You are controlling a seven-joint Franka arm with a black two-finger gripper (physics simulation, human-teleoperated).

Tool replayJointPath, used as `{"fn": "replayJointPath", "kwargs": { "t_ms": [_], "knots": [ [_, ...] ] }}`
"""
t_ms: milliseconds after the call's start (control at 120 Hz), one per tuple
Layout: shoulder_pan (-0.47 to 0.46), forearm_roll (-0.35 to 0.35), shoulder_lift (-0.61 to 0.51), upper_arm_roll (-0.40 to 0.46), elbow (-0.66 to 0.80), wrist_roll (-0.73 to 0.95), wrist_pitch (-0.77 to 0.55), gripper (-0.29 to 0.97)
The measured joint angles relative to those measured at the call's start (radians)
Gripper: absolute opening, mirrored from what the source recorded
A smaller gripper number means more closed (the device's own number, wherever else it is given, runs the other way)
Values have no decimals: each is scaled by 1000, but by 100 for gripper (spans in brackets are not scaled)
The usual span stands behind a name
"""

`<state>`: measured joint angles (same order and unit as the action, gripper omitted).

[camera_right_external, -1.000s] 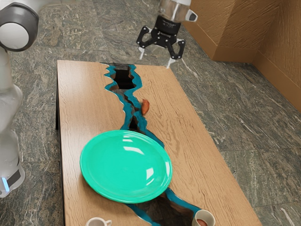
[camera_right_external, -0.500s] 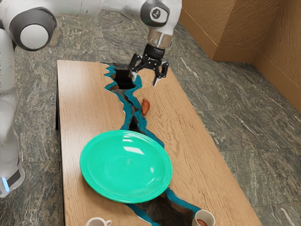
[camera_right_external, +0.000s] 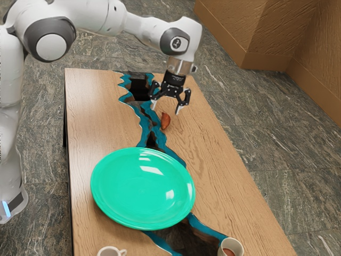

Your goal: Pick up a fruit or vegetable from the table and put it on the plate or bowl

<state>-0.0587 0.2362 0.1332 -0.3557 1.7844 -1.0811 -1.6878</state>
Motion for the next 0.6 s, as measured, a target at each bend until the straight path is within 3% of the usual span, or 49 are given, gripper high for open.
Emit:
{"fn": "replayJointPath", "kwargs": {
  "t_ms": [100,600],
  "knots": [
    [36,-2,9,0,9,56,-18,68],
    [35,28,103,3,10,231,-87,68]
  ]
}}
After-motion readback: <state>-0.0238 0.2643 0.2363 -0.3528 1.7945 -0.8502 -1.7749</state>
